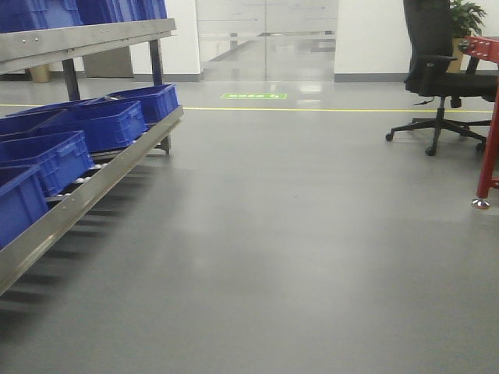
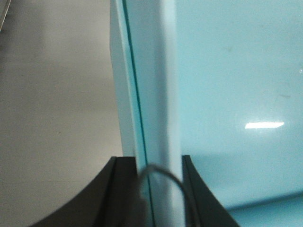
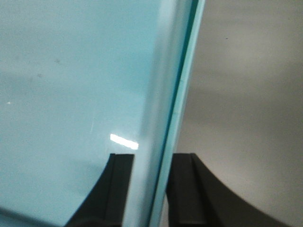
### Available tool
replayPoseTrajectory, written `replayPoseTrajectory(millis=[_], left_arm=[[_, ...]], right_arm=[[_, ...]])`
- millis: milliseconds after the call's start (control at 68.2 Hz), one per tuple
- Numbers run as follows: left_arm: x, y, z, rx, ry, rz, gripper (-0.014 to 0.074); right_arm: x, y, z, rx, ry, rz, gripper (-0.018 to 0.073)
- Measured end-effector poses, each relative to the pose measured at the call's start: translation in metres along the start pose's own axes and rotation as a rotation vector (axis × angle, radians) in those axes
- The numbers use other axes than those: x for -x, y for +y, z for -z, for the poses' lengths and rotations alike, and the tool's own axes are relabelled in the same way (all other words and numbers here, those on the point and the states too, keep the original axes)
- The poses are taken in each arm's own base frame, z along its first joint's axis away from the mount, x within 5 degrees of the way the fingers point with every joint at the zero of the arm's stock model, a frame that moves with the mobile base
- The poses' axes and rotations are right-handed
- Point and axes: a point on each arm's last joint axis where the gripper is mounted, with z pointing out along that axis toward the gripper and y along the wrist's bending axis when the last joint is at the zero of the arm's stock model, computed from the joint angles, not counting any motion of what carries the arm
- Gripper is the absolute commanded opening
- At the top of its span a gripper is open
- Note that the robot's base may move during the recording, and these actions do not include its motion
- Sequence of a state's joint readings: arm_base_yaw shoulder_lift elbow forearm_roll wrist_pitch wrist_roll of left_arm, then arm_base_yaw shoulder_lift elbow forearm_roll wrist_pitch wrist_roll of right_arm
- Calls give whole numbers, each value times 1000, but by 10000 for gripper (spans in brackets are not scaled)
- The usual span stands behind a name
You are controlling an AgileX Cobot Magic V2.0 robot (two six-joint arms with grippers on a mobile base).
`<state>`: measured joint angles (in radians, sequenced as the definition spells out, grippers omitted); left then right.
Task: Move two blue bins to right shelf middle
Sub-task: 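Drive the base forward across the floor carrying the light blue bin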
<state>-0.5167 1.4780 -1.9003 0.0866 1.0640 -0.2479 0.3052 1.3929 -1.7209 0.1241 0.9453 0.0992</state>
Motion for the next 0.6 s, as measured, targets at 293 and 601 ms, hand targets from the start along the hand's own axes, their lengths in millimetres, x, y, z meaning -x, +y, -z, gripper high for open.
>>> replayPoseTrajectory(millis=[293, 601], left_arm=[[0, 0, 0, 0, 0, 0, -111], [0, 0, 0, 0, 0, 0, -111]], right_arm=[[0, 0, 0, 0, 0, 0, -155], [0, 0, 0, 0, 0, 0, -155]])
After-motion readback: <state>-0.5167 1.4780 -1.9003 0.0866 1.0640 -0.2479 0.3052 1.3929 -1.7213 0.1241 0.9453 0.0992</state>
